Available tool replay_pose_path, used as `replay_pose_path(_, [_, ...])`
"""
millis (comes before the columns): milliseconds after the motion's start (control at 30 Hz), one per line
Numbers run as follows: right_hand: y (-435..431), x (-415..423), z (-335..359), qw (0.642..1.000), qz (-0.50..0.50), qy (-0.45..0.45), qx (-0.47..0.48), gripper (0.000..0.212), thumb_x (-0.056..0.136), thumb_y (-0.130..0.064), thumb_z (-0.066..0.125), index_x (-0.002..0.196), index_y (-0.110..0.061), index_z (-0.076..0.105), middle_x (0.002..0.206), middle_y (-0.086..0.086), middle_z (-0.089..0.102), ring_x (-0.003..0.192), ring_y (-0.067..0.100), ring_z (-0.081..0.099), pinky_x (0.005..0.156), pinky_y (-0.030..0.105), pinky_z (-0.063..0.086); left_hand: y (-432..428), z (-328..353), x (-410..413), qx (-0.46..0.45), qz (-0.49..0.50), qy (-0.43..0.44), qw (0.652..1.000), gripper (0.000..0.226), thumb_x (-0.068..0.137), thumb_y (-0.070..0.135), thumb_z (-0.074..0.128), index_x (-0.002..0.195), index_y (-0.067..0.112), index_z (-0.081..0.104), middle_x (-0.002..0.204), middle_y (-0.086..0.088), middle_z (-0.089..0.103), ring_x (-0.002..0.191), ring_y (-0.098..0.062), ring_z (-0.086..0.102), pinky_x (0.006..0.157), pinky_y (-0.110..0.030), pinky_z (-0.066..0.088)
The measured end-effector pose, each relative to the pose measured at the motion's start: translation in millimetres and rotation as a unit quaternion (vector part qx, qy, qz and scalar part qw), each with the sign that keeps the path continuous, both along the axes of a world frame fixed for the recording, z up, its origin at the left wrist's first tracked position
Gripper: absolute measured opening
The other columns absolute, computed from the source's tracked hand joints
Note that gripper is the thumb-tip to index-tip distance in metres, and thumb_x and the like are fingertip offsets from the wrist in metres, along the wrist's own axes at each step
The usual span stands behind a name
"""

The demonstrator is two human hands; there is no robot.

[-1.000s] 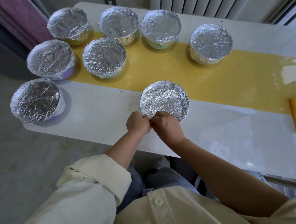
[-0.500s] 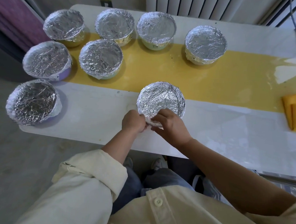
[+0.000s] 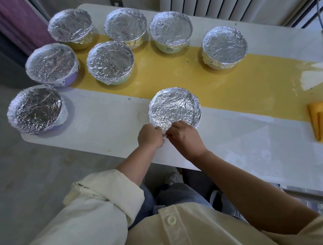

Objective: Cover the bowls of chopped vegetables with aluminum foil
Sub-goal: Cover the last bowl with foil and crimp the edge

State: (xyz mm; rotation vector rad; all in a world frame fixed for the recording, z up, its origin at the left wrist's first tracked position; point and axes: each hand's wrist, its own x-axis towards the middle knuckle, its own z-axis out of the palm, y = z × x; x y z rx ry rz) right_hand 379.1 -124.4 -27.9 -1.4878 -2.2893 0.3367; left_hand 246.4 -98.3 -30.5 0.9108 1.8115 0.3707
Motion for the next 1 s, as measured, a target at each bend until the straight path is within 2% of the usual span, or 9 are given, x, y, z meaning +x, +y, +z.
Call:
replay_pose_path(67, [0.6, -2.2, 0.4, 1.0, -0.007, 0.005, -0.004, 0.011, 0.071, -0.003, 0.07, 0.064, -0.007, 0.063, 0.065, 0.008, 0.056, 0.061, 0.03, 0.056, 0.047, 0.034, 0.046, 1.0, 4.4, -0.6, 0.002, 0.004, -0.005, 1.0, 0.033, 0.09, 0.022, 0.047, 0.09, -0.004, 0.068, 0.077, -0.019, 0.072, 0.075, -0.036, 0.073, 0.08, -0.05, 0.06])
replay_pose_path(200, [-1.7, -3.9, 1.7, 1.0, -0.01, 0.013, -0.007, 0.012, 0.07, -0.003, 0.074, 0.065, -0.007, 0.064, 0.065, 0.007, 0.057, 0.06, 0.03, 0.056, 0.047, 0.03, 0.044, -3.5, 14.1, -4.4, -0.015, 0.002, -0.009, 1.0, 0.047, 0.088, 0.044, 0.05, 0.082, 0.0, 0.063, 0.073, -0.016, 0.067, 0.067, -0.037, 0.068, 0.072, -0.043, 0.058])
replay_pose_path(300, [-2.0, -5.4, 2.6, 1.0, -0.016, 0.023, -0.004, 0.008, 0.072, -0.006, 0.069, 0.064, -0.007, 0.065, 0.064, 0.007, 0.057, 0.059, 0.03, 0.056, 0.045, 0.03, 0.045, -7.0, 9.6, -6.8, 0.01, 0.006, 0.04, 0.999, 0.058, 0.069, 0.057, 0.056, 0.078, 0.001, 0.068, 0.075, -0.016, 0.072, 0.073, -0.037, 0.072, 0.074, -0.047, 0.062])
replay_pose_path(467, [-1.2, -8.1, 1.1, 0.999, -0.025, 0.025, -0.008, 0.011, 0.073, -0.006, 0.067, 0.062, -0.006, 0.064, 0.063, 0.008, 0.056, 0.058, 0.031, 0.056, 0.045, 0.033, 0.046, -1.0, 1.7, -5.8, 0.031, -0.026, 0.081, 0.996, 0.034, 0.068, 0.036, 0.053, 0.071, 0.007, 0.071, 0.07, -0.011, 0.072, 0.069, -0.034, 0.072, 0.071, -0.048, 0.062])
replay_pose_path(633, [-0.4, -10.1, 5.1, 0.999, -0.018, 0.029, -0.023, 0.009, 0.071, -0.007, 0.074, 0.067, -0.006, 0.066, 0.067, 0.008, 0.058, 0.062, 0.031, 0.058, 0.049, 0.031, 0.047, -0.7, 3.8, -8.0, 0.049, -0.051, 0.102, 0.992, 0.032, 0.078, 0.034, 0.053, 0.073, 0.008, 0.07, 0.07, -0.01, 0.072, 0.067, -0.03, 0.071, 0.071, -0.046, 0.062])
replay_pose_path(733, [-2.5, -2.4, 10.7, 0.999, -0.007, 0.018, -0.031, 0.029, 0.06, -0.01, 0.088, 0.078, -0.007, 0.066, 0.076, 0.008, 0.059, 0.069, 0.031, 0.059, 0.056, 0.031, 0.044, 0.5, 9.0, -13.5, 0.07, -0.066, 0.123, 0.988, 0.031, 0.089, 0.03, 0.056, 0.075, 0.007, 0.072, 0.072, -0.009, 0.072, 0.069, -0.028, 0.071, 0.074, -0.045, 0.061])
replay_pose_path(800, [-1.8, 3.8, 13.5, 1.0, -0.002, 0.004, -0.016, 0.028, 0.057, -0.007, 0.087, 0.073, -0.007, 0.064, 0.073, 0.007, 0.059, 0.066, 0.031, 0.058, 0.054, 0.031, 0.043, 3.4, 13.3, -18.5, 0.081, -0.057, 0.129, 0.987, 0.034, 0.091, 0.031, 0.057, 0.072, 0.007, 0.072, 0.071, -0.01, 0.072, 0.07, -0.03, 0.07, 0.074, -0.043, 0.06])
replay_pose_path(900, [-0.2, 5.9, 12.1, 1.0, 0.011, -0.015, 0.008, 0.021, 0.064, -0.001, 0.08, 0.061, -0.007, 0.06, 0.064, 0.007, 0.056, 0.06, 0.03, 0.055, 0.047, 0.03, 0.043, -2.3, 22.3, -18.1, 0.09, -0.019, 0.143, 0.985, 0.048, 0.091, 0.041, 0.06, 0.057, 0.007, 0.062, 0.055, -0.005, 0.059, 0.058, -0.027, 0.059, 0.058, -0.03, 0.045])
replay_pose_path(1000, [1.3, -0.7, 10.8, 1.0, 0.01, -0.012, 0.014, 0.018, 0.067, 0.002, 0.072, 0.058, -0.007, 0.06, 0.062, 0.007, 0.056, 0.056, 0.029, 0.054, 0.043, 0.031, 0.043, -18.8, 27.5, -10.2, 0.091, 0.02, 0.148, 0.985, 0.051, 0.087, 0.052, 0.064, 0.06, 0.009, 0.065, 0.058, -0.004, 0.059, 0.058, -0.025, 0.055, 0.056, -0.028, 0.033])
